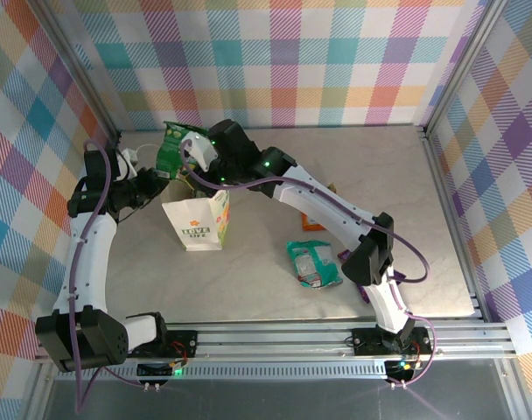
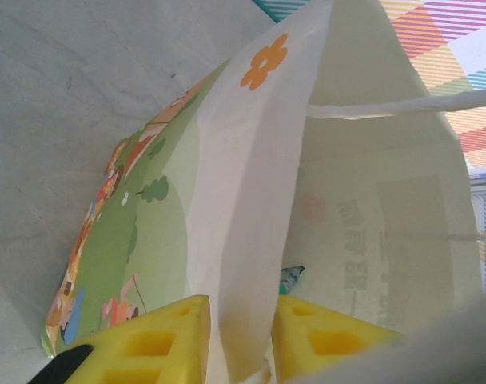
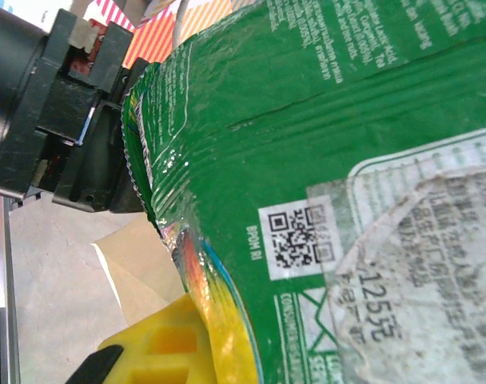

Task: Place the snacks into the paper bag

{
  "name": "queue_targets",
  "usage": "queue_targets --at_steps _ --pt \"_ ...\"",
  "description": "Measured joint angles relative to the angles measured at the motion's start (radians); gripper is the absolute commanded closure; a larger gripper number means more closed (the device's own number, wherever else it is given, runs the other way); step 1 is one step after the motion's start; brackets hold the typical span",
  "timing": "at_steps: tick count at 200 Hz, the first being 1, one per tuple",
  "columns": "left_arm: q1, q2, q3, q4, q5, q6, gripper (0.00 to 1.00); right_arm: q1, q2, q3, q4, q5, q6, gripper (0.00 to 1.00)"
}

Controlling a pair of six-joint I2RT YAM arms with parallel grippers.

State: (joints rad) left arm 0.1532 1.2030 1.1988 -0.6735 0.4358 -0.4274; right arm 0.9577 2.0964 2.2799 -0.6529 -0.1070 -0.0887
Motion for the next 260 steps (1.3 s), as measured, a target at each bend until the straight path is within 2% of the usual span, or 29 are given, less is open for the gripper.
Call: queue_targets --at_steps 56,122,226,240,260 --pt "0.007 0.0 -0.014 0.002 0.0 -0.003 0.74 0.0 0.003 0.0 -0.042 0.073 0.023 1.0" --pt "0.01 -0.006 -0.014 0.003 -0.001 -0.006 0.74 0.0 0.003 -0.011 -0.101 0.105 0.021 1.0" --pt "0.014 -0.017 -0.021 0.017 0.0 -0.029 0.73 0.009 -0.012 -0.061 -0.157 0.103 -0.092 1.0" --pt "0.014 -0.018 -0.025 0.023 0.001 -0.03 0.73 0.011 -0.012 -0.061 -0.158 0.105 -0.1 0.99" --pt "0.014 -0.02 -0.026 0.023 0.001 -0.031 0.73 0.013 -0.012 -0.061 -0.158 0.115 -0.107 0.92"
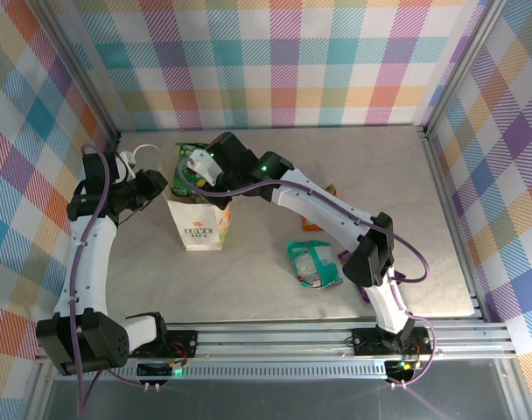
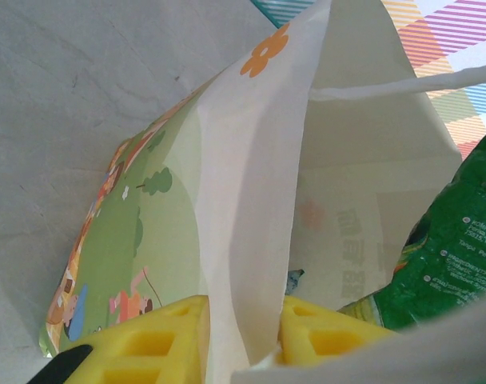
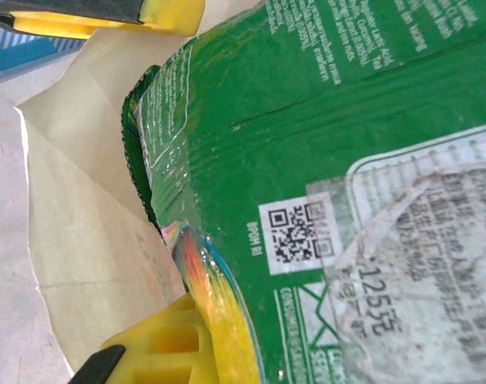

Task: Place the snacks into the paper bag

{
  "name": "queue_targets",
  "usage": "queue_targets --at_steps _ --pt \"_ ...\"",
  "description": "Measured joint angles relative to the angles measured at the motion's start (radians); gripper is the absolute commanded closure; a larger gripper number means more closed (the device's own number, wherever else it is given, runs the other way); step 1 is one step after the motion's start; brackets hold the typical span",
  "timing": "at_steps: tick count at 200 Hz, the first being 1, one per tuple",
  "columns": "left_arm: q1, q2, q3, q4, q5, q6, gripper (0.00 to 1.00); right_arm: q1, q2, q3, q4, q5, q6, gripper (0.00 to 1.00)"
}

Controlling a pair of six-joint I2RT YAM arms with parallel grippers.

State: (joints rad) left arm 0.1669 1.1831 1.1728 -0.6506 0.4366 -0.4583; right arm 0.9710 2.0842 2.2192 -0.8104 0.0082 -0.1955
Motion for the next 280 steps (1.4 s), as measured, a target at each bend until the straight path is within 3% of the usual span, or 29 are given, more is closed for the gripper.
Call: queue_targets --at_steps 84,187,280 --pt "0.0 -0.001 -0.005 0.0 0.0 -0.002 0.73 0.002 0.0 0.005 0.004 0.058 0.018 0.57" --pt "0.0 -0.001 -0.005 0.0 0.0 -0.002 0.73 0.005 -0.059 0.005 0.02 0.238 0.098 0.52" --pt "0.0 -0.001 -0.005 -0.001 0.012 -0.001 0.71 0.005 -0.25 -0.123 0.115 0.254 0.164 0.51"
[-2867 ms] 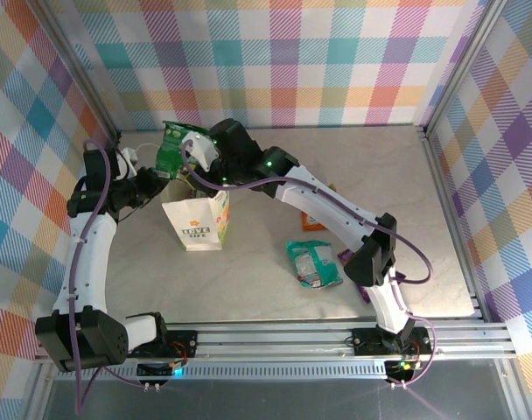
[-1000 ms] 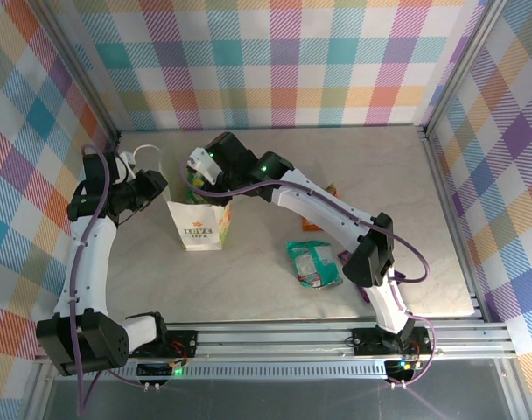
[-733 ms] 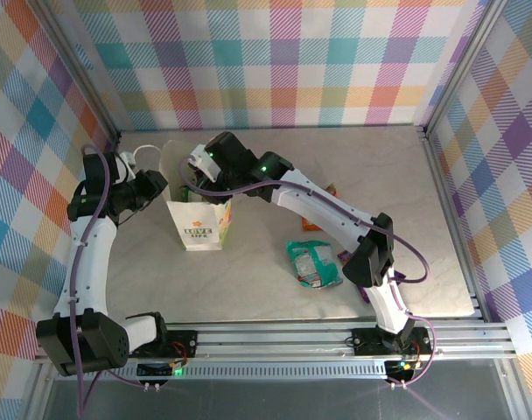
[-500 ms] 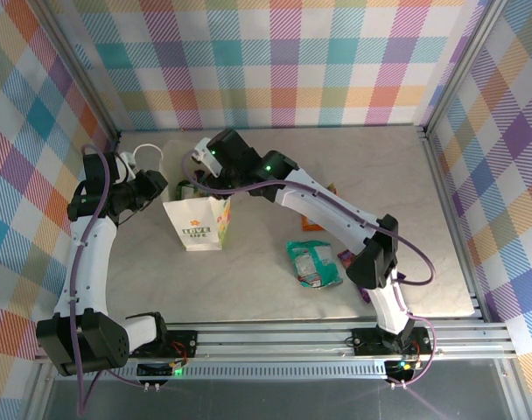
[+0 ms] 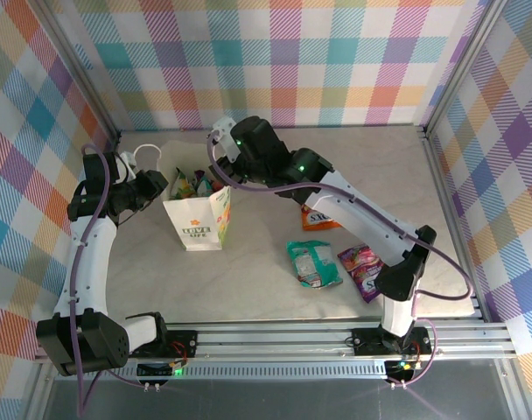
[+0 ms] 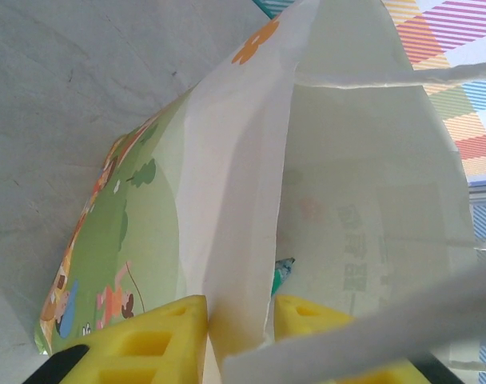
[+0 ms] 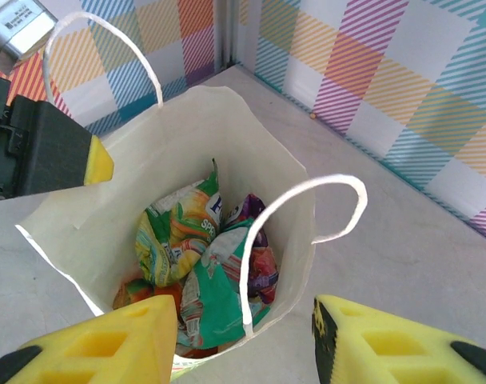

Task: Place the snacks into the paper bag

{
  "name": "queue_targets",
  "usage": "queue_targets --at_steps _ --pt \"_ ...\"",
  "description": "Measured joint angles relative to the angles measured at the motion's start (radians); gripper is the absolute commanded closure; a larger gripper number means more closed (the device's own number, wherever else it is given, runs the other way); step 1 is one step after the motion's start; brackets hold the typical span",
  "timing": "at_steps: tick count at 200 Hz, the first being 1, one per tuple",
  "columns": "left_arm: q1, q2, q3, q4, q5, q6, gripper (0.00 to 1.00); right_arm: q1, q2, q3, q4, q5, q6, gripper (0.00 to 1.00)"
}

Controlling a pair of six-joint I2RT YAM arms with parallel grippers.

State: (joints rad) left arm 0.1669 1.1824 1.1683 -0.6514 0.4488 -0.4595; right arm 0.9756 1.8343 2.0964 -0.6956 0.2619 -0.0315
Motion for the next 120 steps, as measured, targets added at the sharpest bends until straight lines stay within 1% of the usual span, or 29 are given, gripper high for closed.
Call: queue_targets --at_steps 18,55,88,120 --pt "0.0 0.0 0.0 -0.001 0.004 0.003 0.71 0.0 -0.023 -0.053 0.001 0.008 0.002 0.48" --pt "0.0 0.0 0.0 -0.003 0.004 0.008 0.71 0.0 -0.086 -0.165 0.0 0.05 0.003 0.46" --pt "0.0 0.0 0.0 -0.004 0.006 0.012 0.71 0.0 -0.206 -0.328 0.023 0.1 0.031 0.42" --pt "0.0 0.0 0.0 -0.004 0.006 0.014 0.7 -0.021 -0.323 -0.482 0.023 0.132 0.099 0.41"
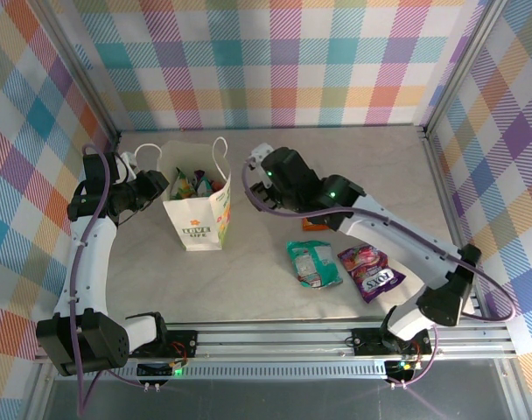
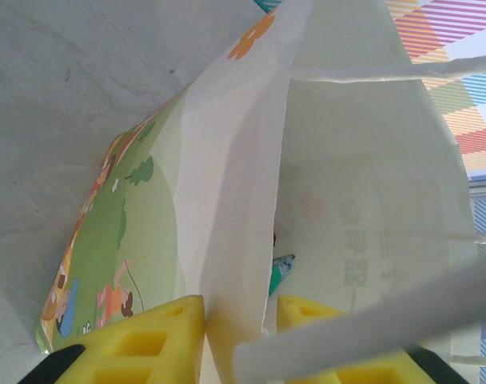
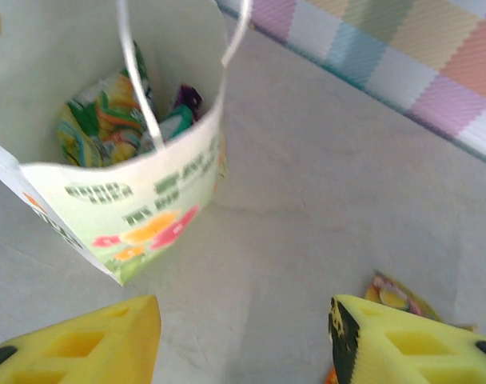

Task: Place the snacks into the paper bag

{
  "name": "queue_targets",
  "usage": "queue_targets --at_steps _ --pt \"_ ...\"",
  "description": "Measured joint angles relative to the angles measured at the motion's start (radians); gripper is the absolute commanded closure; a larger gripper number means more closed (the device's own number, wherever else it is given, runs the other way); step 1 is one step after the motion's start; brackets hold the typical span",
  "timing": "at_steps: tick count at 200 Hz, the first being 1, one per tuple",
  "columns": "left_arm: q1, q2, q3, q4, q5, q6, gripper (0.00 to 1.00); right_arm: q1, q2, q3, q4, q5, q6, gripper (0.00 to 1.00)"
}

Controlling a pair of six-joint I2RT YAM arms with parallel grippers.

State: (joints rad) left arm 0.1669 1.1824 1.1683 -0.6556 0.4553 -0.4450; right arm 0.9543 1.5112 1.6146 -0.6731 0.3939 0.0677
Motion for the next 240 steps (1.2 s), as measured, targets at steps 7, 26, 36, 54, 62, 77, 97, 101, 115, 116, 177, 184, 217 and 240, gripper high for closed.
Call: queue_targets --at_steps 7,26,36,54,62,77,97,101,115,116,177,184,217,240 --pt "0.0 0.0 0.0 0.0 0.0 0.0 0.7 -0.009 -0.022 -0.031 0.0 0.001 0.018 0.4" --pt "0.0 0.0 0.0 -0.001 0.0 0.0 0.7 -0.045 -0.072 -0.103 -0.001 0.0 0.062 0.39" --pt "0.0 0.0 0.0 -0.004 0.0 0.0 0.7 -0.067 -0.096 -0.134 -0.006 -0.003 0.085 0.39" --pt "0.0 0.0 0.0 -0.012 0.0 0.001 0.69 -0.1 -0.134 -0.175 -0.018 -0.014 0.121 0.39" --pt "0.0 0.0 0.0 -0.019 -0.001 0.002 0.69 -0.114 -0.151 -0.192 -0.023 -0.02 0.137 0.38" --pt "0.0 0.0 0.0 -0.026 -0.001 0.004 0.69 -0.138 -0.184 -0.223 -0.035 -0.04 0.164 0.38" --pt "0.0 0.0 0.006 -0.031 -0.004 0.01 0.69 -0.162 -0.22 -0.26 -0.054 -0.074 0.201 0.38" --pt "0.0 0.0 0.009 -0.034 -0.004 0.012 0.69 -0.167 -0.226 -0.268 -0.058 -0.081 0.208 0.38" --pt "0.0 0.0 0.023 -0.048 -0.004 0.018 0.69 -0.18 -0.246 -0.292 -0.071 -0.098 0.23 0.38" --pt "0.0 0.0 0.024 -0.049 -0.004 0.018 0.69 -0.181 -0.247 -0.294 -0.072 -0.099 0.233 0.38" --pt "0.0 0.0 0.042 -0.053 -0.005 0.023 0.68 -0.245 -0.327 -0.417 -0.12 -0.195 0.33 0.36" --pt "0.0 0.0 0.042 -0.053 -0.005 0.023 0.68 -0.251 -0.335 -0.43 -0.126 -0.205 0.34 0.36" --pt "0.0 0.0 0.042 -0.055 -0.005 0.023 0.68 -0.286 -0.362 -0.488 -0.142 -0.258 0.377 0.34" --pt "0.0 0.0 0.042 -0.057 -0.005 0.023 0.68 -0.309 -0.366 -0.52 -0.152 -0.286 0.405 0.33"
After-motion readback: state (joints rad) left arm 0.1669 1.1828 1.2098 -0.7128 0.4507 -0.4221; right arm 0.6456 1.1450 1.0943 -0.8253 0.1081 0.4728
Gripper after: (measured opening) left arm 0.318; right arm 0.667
